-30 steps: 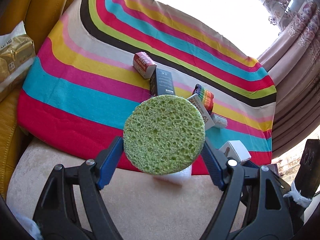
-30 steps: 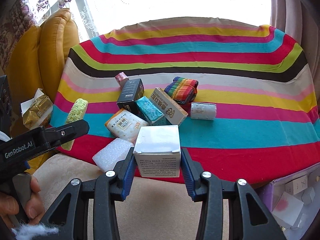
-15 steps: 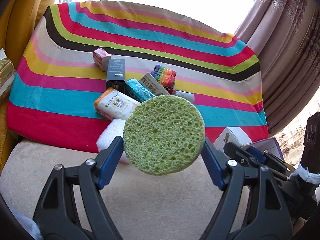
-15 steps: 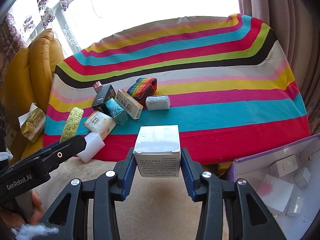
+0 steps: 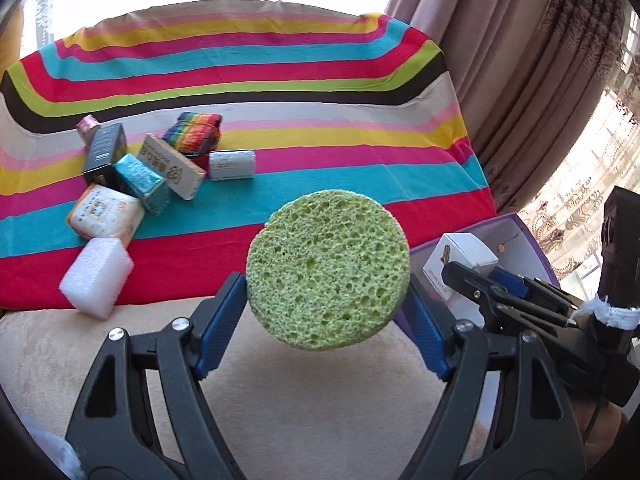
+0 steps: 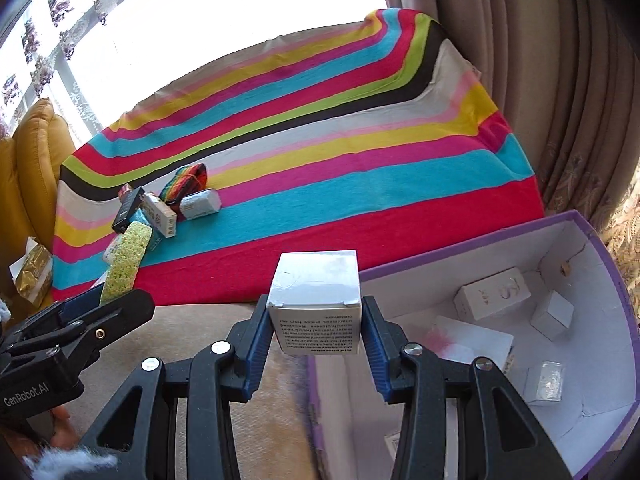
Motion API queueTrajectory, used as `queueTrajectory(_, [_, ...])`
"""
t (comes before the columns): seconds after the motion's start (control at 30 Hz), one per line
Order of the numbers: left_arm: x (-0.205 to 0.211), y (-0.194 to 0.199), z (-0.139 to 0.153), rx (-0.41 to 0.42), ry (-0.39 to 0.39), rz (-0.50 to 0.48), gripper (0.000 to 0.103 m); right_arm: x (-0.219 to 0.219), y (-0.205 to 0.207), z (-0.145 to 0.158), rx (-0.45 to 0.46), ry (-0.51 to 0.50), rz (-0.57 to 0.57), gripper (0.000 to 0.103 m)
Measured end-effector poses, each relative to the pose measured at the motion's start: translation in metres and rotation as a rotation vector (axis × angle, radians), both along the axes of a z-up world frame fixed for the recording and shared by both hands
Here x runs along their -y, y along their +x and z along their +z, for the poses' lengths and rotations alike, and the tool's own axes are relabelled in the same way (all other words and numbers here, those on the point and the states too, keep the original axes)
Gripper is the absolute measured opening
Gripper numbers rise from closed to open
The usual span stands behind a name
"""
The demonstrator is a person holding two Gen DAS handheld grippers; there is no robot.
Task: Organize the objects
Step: 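Carry the carton and sponge into the storage box and release them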
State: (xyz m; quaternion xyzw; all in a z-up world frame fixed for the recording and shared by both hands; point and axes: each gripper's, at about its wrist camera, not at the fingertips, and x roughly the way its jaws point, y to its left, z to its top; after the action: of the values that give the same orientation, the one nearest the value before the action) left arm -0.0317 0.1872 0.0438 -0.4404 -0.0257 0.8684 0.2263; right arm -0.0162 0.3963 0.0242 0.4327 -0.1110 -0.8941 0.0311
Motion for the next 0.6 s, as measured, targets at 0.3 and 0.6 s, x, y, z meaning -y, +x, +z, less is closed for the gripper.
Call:
queueTrajectory(0.3, [-0.068,0.021,-0.003,0.001,-0.049,-0.183,0.08,-0.08,0.028,-0.013,0.045,0.04,-0.179,0.044])
queueTrajectory(0.6, [-0.105,0.032,-0.005,0.032,-0.063,-0.301,0.084,-0.124,0.041,-0.018,0.075,0.048,-0.29,0.045])
